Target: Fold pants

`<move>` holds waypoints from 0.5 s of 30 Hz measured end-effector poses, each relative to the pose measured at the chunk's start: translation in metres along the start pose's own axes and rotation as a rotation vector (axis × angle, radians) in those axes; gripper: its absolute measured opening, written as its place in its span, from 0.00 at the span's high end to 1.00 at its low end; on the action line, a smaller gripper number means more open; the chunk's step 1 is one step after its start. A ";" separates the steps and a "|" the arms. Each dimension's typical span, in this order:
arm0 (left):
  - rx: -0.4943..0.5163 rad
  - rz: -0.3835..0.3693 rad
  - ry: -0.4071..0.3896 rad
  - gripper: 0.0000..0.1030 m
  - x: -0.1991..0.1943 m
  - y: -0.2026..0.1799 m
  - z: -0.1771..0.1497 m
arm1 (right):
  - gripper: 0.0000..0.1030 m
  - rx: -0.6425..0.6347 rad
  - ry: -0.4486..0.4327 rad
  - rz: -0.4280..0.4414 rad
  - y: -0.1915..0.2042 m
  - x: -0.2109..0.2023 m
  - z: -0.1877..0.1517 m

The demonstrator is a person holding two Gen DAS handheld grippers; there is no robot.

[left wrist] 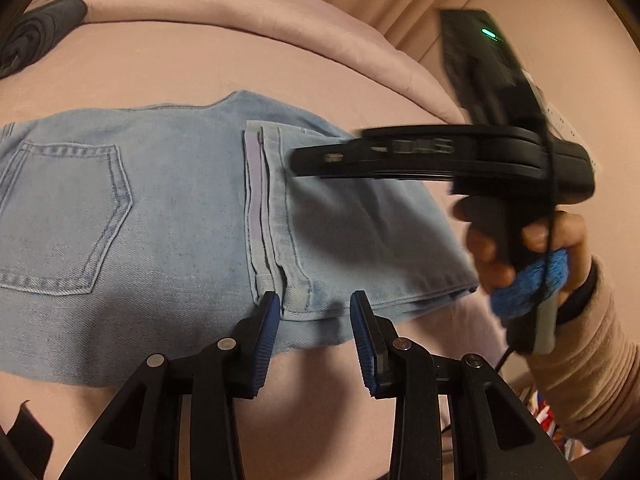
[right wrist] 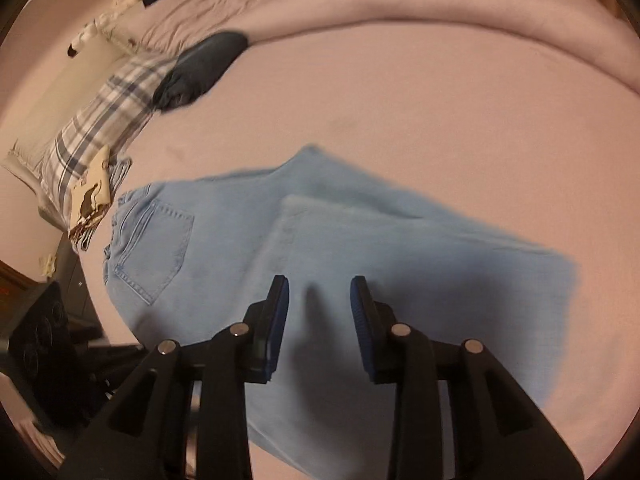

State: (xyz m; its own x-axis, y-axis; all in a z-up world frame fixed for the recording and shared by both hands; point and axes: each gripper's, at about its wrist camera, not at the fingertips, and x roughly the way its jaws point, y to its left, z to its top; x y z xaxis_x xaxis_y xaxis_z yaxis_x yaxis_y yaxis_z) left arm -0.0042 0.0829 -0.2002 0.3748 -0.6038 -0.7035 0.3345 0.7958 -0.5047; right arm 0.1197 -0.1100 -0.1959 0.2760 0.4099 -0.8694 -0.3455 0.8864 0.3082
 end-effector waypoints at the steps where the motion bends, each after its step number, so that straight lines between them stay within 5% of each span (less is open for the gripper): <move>1: 0.005 -0.002 0.003 0.67 -0.002 0.001 0.000 | 0.68 -0.001 0.007 -0.006 0.004 0.007 0.000; 5: 0.051 0.036 0.035 0.69 0.002 -0.003 0.002 | 0.65 -0.016 0.057 -0.087 0.024 0.023 0.009; 9: 0.076 0.092 0.041 0.93 0.007 -0.003 0.005 | 0.72 -0.090 0.094 -0.208 0.038 0.029 0.014; 10: 0.063 0.076 0.036 0.94 0.004 0.000 0.005 | 0.81 -0.103 0.089 -0.219 0.039 0.029 0.014; 11: 0.053 0.065 0.024 0.99 0.002 0.002 0.005 | 0.88 -0.096 0.086 -0.210 0.038 0.028 0.014; 15: 0.035 0.054 -0.022 1.00 -0.013 0.008 0.000 | 0.92 -0.011 0.038 -0.134 0.028 0.010 0.013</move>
State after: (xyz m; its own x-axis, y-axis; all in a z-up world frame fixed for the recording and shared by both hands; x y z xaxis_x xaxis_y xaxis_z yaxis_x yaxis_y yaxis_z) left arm -0.0060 0.0967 -0.1948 0.4122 -0.5611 -0.7178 0.3428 0.8255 -0.4484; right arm 0.1245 -0.0787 -0.1907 0.2861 0.2794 -0.9166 -0.3175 0.9301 0.1845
